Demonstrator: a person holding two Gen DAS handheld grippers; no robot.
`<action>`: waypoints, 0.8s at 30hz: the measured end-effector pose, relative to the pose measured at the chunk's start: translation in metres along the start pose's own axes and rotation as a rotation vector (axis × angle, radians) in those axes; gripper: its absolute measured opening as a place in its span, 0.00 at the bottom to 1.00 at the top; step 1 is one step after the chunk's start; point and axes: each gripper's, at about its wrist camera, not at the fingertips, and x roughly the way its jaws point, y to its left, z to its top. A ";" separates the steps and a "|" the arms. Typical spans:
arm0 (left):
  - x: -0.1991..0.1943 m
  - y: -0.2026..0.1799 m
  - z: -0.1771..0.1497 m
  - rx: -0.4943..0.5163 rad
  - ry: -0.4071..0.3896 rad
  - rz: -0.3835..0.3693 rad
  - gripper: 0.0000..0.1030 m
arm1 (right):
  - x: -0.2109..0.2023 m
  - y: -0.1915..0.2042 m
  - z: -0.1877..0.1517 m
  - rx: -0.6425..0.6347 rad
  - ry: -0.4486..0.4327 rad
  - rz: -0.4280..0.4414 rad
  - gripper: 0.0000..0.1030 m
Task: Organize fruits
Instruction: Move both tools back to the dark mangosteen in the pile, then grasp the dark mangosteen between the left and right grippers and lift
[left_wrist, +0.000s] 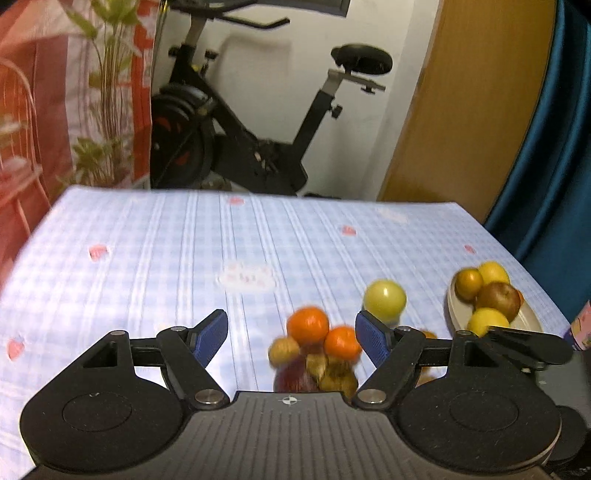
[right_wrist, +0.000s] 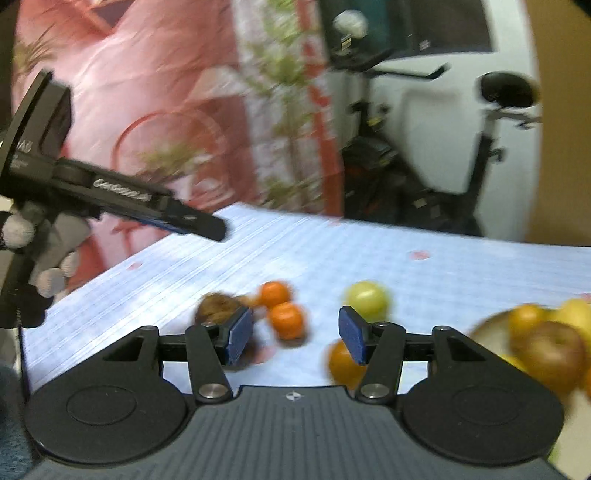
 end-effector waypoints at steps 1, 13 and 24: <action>0.002 0.002 -0.004 -0.010 0.009 -0.006 0.76 | 0.008 0.005 0.000 -0.011 0.022 0.015 0.54; 0.022 0.009 -0.028 0.020 0.080 -0.073 0.76 | 0.067 0.018 0.006 0.041 0.137 0.099 0.60; 0.030 0.012 -0.031 -0.001 0.103 -0.127 0.62 | 0.077 0.018 0.000 0.056 0.143 0.109 0.62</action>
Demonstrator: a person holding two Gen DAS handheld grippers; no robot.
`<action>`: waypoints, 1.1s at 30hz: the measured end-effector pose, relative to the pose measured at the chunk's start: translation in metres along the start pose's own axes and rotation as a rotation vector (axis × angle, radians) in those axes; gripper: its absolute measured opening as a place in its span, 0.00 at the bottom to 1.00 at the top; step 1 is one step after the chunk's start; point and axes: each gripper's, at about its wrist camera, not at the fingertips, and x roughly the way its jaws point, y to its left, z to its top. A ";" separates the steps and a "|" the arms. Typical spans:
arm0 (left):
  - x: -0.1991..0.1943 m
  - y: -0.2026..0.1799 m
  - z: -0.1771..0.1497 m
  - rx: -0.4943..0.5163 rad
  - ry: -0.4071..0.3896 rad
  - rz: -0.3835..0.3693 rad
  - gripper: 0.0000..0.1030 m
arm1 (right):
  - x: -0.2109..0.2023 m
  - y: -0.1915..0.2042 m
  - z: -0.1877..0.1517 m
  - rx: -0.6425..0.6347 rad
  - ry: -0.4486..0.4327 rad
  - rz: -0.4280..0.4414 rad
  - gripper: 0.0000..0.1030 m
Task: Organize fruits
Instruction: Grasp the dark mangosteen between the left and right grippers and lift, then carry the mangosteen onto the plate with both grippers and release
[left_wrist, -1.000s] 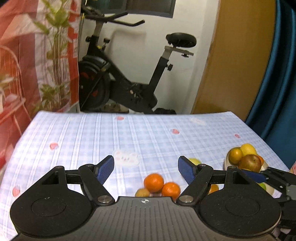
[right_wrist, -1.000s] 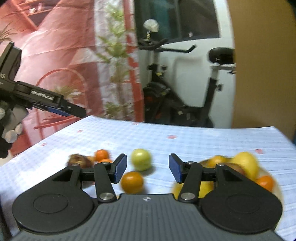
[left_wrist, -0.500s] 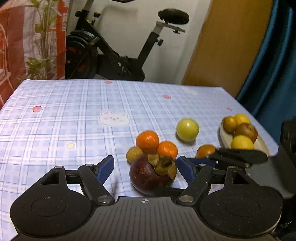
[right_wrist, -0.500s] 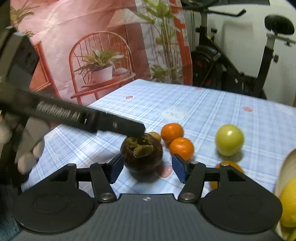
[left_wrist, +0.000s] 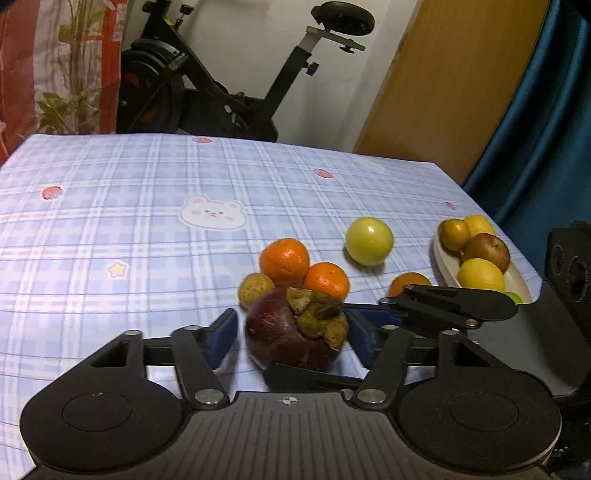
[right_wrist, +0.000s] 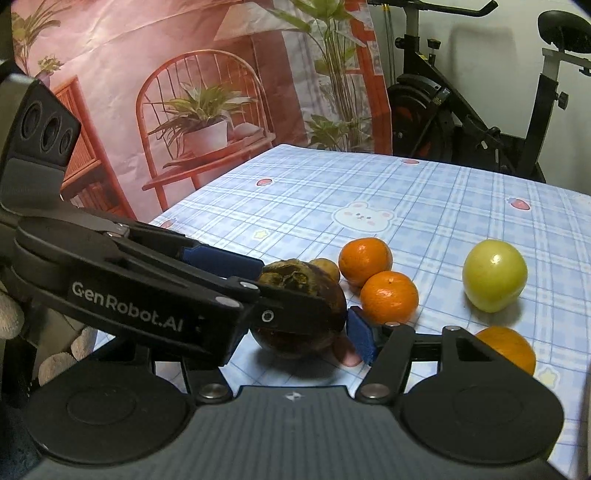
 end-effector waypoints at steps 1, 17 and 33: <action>0.000 -0.001 0.000 0.004 0.000 0.003 0.62 | 0.000 0.000 0.000 0.001 -0.002 0.000 0.62; -0.005 -0.045 0.002 0.082 -0.011 -0.016 0.61 | -0.034 -0.006 -0.014 0.033 -0.042 -0.025 0.61; -0.004 -0.107 0.026 0.166 -0.035 -0.036 0.61 | -0.098 -0.025 -0.017 0.083 -0.165 -0.114 0.61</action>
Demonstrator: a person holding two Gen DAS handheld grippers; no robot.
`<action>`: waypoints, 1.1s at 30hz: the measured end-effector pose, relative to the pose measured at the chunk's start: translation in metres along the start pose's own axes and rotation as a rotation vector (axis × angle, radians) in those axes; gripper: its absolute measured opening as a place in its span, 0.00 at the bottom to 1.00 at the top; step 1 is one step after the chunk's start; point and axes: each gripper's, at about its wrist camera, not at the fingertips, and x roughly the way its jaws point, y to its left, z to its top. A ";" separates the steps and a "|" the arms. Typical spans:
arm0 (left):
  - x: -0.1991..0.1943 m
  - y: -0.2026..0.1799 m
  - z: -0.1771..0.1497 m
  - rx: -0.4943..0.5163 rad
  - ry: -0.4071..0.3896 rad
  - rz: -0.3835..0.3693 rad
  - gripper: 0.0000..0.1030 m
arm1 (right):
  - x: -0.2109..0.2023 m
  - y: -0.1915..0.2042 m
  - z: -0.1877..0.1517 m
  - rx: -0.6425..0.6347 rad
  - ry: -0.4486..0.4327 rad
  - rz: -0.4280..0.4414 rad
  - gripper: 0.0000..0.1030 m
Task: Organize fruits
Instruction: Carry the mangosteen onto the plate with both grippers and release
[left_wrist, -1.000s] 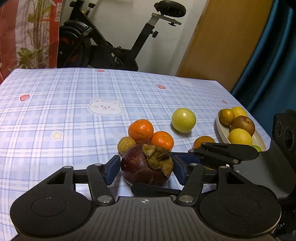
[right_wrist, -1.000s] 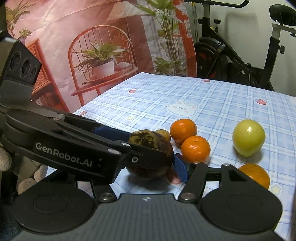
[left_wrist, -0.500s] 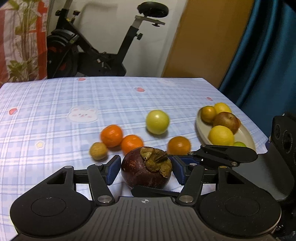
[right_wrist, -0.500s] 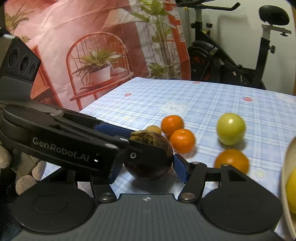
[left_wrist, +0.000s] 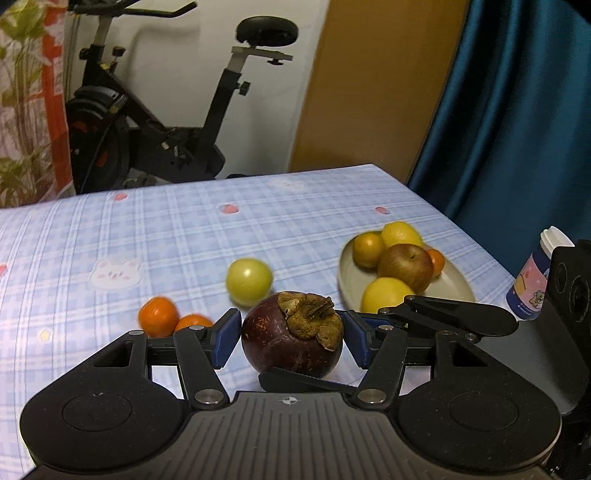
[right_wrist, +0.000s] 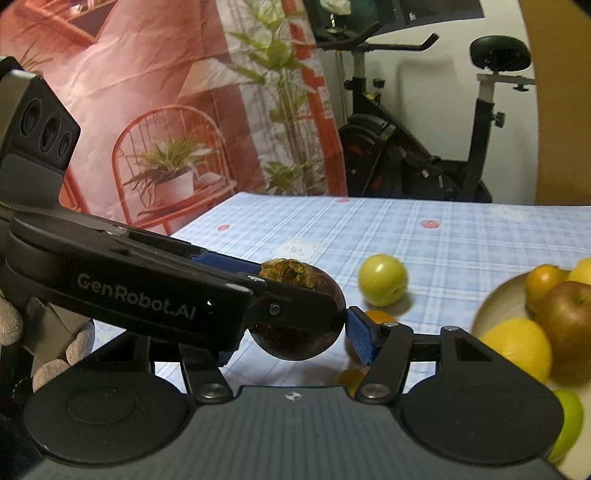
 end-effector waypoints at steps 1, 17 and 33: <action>0.001 -0.003 0.003 0.008 -0.001 -0.002 0.61 | -0.003 -0.002 0.001 0.006 -0.009 -0.003 0.61; 0.028 -0.076 0.040 0.140 -0.005 -0.070 0.61 | -0.058 -0.055 0.006 0.126 -0.113 -0.095 0.61; 0.092 -0.159 0.056 0.231 0.037 -0.233 0.62 | -0.117 -0.112 -0.003 0.223 -0.156 -0.329 0.61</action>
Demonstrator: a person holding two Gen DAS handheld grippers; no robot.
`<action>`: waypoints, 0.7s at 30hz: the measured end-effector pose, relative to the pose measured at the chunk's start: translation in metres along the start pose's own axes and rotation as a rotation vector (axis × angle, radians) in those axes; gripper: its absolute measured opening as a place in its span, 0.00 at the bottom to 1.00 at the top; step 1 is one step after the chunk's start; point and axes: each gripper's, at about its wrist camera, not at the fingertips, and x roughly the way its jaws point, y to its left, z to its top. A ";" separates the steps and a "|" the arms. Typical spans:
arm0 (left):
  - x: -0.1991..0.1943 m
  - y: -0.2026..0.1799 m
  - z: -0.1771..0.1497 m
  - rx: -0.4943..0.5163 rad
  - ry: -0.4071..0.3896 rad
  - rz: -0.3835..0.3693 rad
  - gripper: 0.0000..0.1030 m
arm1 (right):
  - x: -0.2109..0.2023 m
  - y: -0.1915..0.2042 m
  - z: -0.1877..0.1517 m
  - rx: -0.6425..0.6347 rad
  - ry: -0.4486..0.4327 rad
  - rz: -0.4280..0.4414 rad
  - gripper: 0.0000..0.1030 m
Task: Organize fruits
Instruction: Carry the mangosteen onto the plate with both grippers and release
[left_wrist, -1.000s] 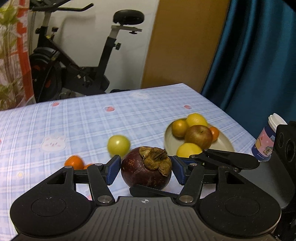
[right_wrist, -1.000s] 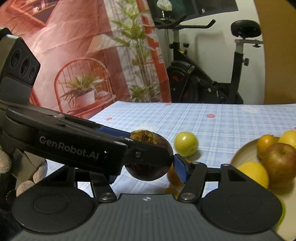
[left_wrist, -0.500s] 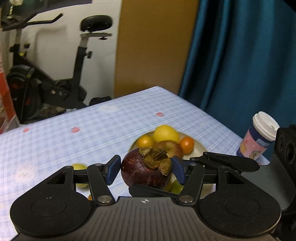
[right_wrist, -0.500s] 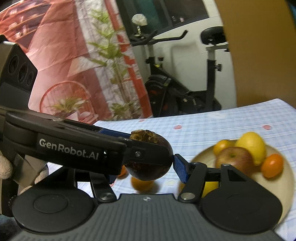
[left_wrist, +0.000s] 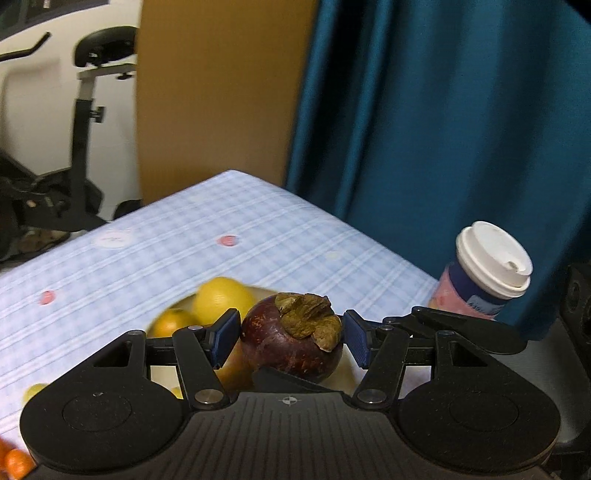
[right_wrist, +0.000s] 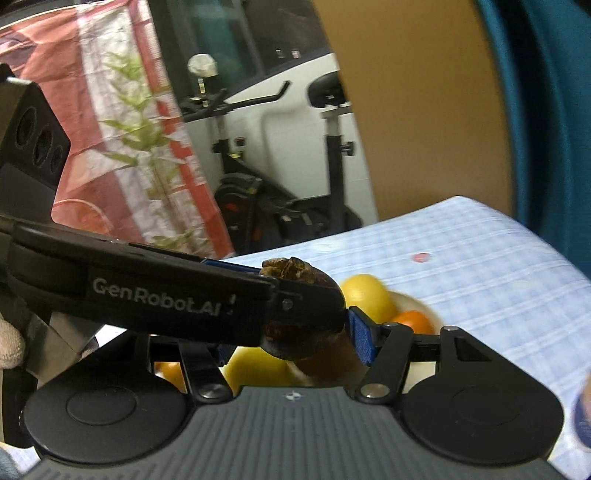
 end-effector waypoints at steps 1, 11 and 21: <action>0.004 -0.003 0.000 0.002 0.003 -0.012 0.62 | -0.002 -0.001 0.000 -0.009 0.003 -0.019 0.61; 0.042 -0.022 -0.010 0.040 0.075 -0.002 0.63 | -0.008 -0.031 -0.016 0.036 0.059 -0.117 0.61; 0.059 -0.016 -0.018 0.029 0.110 0.022 0.62 | 0.008 -0.029 -0.027 -0.024 0.089 -0.141 0.61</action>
